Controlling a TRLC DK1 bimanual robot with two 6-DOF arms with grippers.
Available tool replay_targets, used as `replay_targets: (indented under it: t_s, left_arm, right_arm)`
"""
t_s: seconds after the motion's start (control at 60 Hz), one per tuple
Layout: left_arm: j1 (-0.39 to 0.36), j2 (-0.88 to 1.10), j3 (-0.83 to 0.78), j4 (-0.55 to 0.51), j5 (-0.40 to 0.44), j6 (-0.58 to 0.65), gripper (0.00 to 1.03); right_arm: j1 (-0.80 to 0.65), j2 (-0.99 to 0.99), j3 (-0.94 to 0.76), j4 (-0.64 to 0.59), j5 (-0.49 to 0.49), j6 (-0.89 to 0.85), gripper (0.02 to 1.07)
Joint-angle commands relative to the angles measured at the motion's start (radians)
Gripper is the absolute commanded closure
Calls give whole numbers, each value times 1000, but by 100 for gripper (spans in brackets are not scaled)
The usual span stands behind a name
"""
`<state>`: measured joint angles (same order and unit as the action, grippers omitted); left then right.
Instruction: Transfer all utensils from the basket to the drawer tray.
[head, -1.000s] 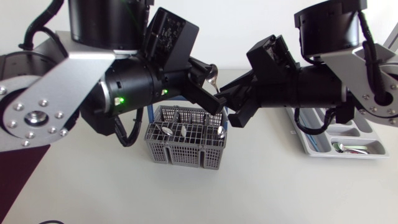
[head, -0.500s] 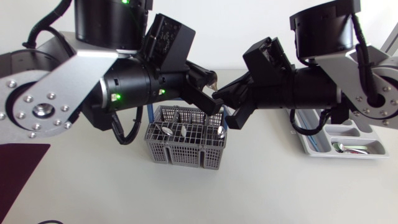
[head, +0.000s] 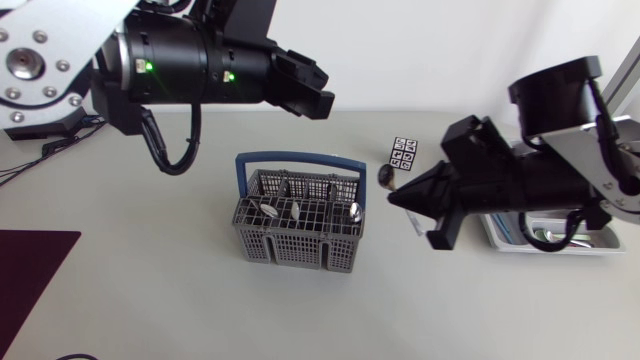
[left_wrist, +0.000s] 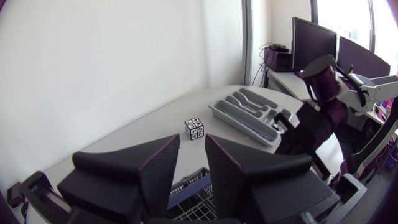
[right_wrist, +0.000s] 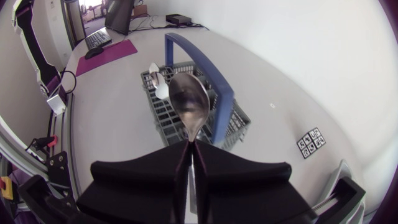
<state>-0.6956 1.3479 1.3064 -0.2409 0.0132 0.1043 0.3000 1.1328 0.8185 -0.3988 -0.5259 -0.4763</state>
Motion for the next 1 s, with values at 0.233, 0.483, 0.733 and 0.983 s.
replay_targets:
  t_s: [0.233, 0.483, 0.733, 0.983]
  left_arm:
    - [31, 119, 47, -173, 129, -14, 67]
    - [-8, 185, 53, -224, 166, -8, 67]
    - [-41, 241, 57, -227, 182, -8, 67]
    - [-42, 261, 28, -213, 192, -6, 67]
  right_arm:
    - [-555, 74, 42, -350, -194, -630, 101]
    - [-917, 415, 272, -586, -221, -1111, 101]
    - [-1059, 705, 527, -635, -140, -1345, 101]
    - [-1062, 794, 507, -419, 30, -1423, 95]
